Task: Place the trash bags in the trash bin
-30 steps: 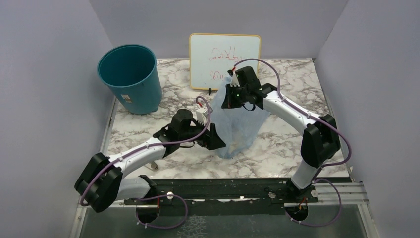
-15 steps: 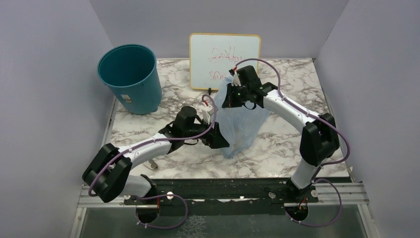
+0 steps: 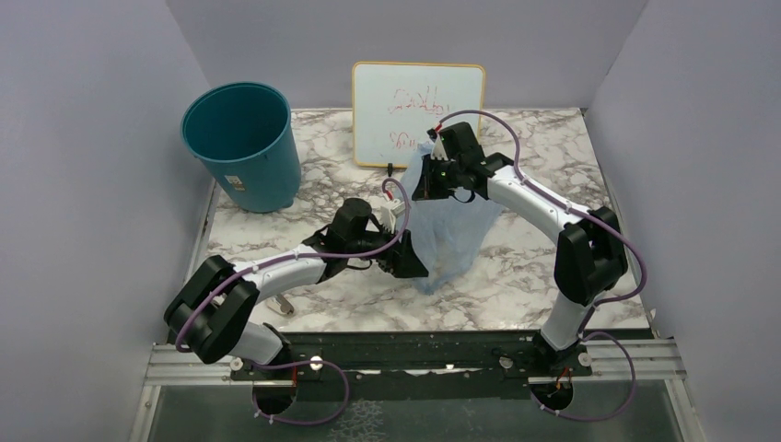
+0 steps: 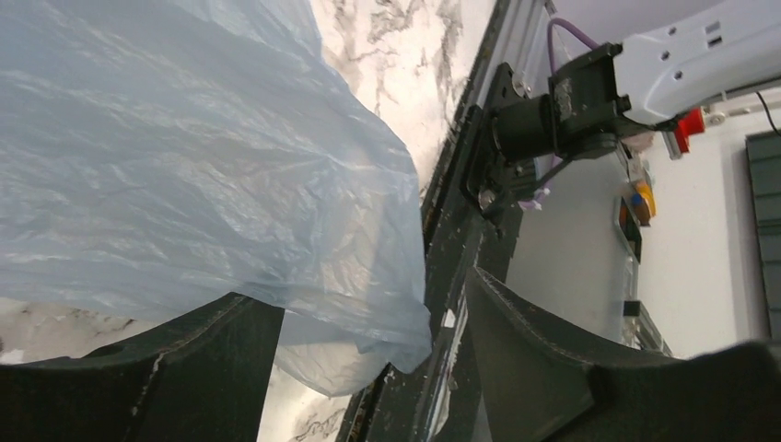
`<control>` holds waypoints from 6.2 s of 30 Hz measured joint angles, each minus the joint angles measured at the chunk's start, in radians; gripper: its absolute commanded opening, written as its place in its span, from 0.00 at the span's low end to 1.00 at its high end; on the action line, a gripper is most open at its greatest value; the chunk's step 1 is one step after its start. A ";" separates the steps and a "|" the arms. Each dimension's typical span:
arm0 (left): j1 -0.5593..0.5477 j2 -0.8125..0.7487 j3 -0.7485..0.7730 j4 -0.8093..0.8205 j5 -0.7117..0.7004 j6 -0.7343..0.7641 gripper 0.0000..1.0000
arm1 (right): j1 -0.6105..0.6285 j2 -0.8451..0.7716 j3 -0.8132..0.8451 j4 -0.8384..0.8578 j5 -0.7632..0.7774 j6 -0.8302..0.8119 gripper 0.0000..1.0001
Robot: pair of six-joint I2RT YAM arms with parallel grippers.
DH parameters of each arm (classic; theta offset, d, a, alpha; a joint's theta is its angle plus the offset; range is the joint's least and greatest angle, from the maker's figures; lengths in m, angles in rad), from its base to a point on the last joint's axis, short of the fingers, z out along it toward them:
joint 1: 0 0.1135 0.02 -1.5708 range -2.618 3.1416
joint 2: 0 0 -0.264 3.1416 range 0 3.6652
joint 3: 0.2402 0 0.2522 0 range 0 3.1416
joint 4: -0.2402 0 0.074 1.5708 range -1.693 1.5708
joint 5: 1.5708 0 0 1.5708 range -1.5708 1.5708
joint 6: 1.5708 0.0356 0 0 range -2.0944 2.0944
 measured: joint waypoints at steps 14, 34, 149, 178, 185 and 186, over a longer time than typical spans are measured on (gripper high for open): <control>0.000 0.011 0.000 0.008 -0.049 0.000 0.00 | -0.005 -0.001 0.000 0.007 0.001 0.013 0.12; 0.000 -0.031 0.018 0.014 -0.075 -0.010 0.00 | -0.021 -0.526 -0.513 0.108 -0.027 0.157 0.63; 0.001 -0.108 -0.003 0.050 -0.191 0.011 0.00 | -0.021 -0.830 -0.442 0.235 -0.008 -0.230 0.01; 0.315 -0.151 0.185 0.020 0.217 0.118 0.41 | -0.024 -0.298 0.060 -0.377 -0.362 -0.504 0.01; 0.278 -0.094 0.218 0.011 0.340 0.152 0.44 | -0.024 -0.275 0.105 -0.408 -0.399 -0.504 0.01; 0.266 -0.084 0.223 -0.010 0.340 0.170 0.45 | -0.024 -0.275 0.115 -0.409 -0.404 -0.504 0.01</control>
